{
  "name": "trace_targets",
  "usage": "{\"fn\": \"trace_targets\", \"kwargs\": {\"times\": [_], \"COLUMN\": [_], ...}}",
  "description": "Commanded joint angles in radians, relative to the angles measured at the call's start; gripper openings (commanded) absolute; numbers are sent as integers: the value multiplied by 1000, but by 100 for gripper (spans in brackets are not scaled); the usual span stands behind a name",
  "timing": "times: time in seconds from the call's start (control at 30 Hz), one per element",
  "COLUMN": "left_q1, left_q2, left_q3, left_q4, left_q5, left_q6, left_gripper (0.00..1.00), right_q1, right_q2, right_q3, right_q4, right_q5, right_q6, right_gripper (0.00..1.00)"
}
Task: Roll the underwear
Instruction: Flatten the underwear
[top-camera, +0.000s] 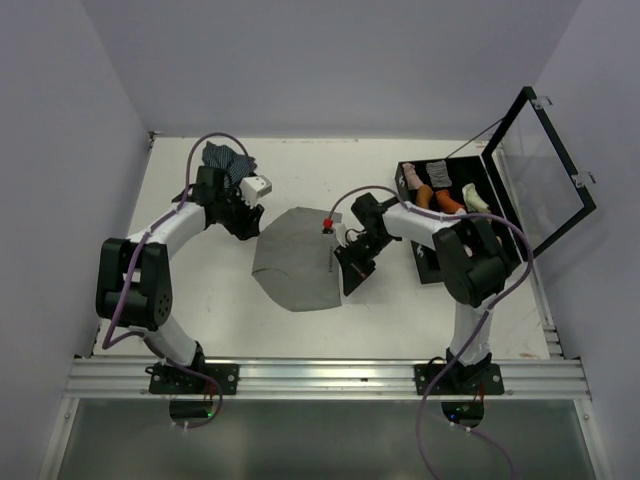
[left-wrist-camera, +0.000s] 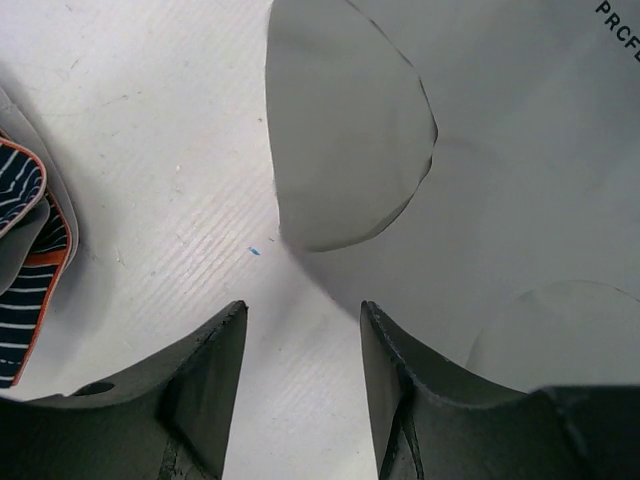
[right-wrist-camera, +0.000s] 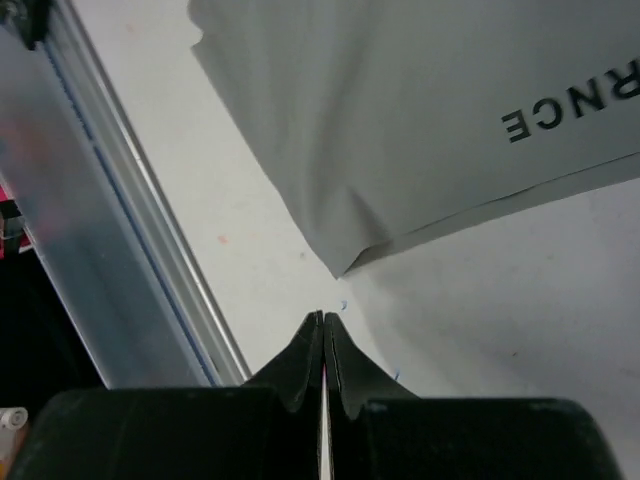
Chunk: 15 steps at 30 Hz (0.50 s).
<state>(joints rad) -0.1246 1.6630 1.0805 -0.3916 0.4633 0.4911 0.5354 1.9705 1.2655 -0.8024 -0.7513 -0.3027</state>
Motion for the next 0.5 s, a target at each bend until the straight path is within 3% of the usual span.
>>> {"fn": "trace_targets", "kwargs": {"times": [0.0, 0.3, 0.47], "left_q1": [6, 6, 6], "left_q2": [-20, 98, 184], "left_q3": [12, 91, 212], "left_q4": [-30, 7, -59], "left_q5": [81, 101, 170], "left_q6": [72, -3, -31], "left_gripper": [52, 52, 50], "right_q1": [-29, -46, -100], "right_q2": [-159, 48, 71], "right_q3": [40, 265, 293], "right_q4": [-89, 199, 321], "right_q5": [-103, 137, 147], "right_q6": [-110, 108, 208], "right_gripper": [2, 7, 13]}}
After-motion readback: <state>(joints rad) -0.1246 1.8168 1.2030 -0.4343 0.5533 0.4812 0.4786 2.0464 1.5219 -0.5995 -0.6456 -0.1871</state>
